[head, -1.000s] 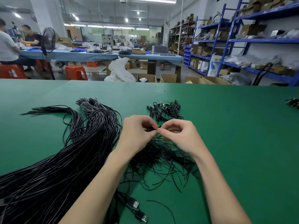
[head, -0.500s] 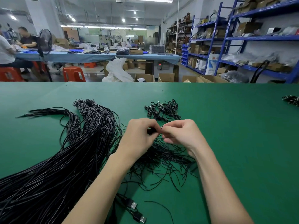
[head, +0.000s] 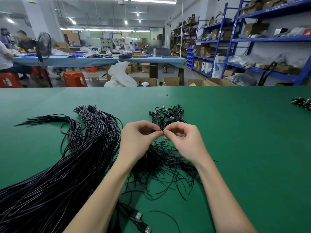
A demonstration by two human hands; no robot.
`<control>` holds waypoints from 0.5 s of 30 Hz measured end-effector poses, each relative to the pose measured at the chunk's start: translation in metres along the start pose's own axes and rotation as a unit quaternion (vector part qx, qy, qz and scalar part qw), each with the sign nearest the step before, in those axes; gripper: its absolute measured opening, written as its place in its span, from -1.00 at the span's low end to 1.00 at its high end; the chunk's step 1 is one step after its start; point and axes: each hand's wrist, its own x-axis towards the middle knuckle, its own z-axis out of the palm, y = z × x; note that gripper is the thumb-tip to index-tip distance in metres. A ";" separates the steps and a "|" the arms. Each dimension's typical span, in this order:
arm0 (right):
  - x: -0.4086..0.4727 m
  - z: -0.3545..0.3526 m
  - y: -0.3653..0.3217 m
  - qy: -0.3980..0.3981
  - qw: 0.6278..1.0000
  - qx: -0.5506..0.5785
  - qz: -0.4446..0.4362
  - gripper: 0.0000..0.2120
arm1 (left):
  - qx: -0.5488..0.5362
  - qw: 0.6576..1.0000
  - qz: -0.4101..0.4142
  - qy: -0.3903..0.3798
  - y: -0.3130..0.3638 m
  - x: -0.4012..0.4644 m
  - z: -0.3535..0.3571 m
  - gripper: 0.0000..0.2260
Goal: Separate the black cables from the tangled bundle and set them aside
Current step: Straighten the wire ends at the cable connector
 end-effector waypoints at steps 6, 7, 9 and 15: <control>-0.002 0.001 0.005 0.008 0.998 -0.025 -0.051 -0.85 | -0.121 0.986 -0.097 -0.054 -0.002 0.005 -0.004 -0.94; -0.002 0.002 0.006 0.006 0.998 -0.033 -0.062 -0.84 | -0.155 0.978 -0.126 -0.062 -0.002 0.005 -0.004 -0.95; -0.001 0.003 0.008 -0.003 0.995 -0.055 -0.083 -0.83 | -0.208 0.958 -0.181 -0.076 -0.002 0.006 -0.006 -0.95; -0.001 0.002 0.008 -0.036 0.988 -0.077 -0.128 -0.78 | -0.395 0.847 -0.328 -0.142 -0.003 0.010 -0.013 -0.70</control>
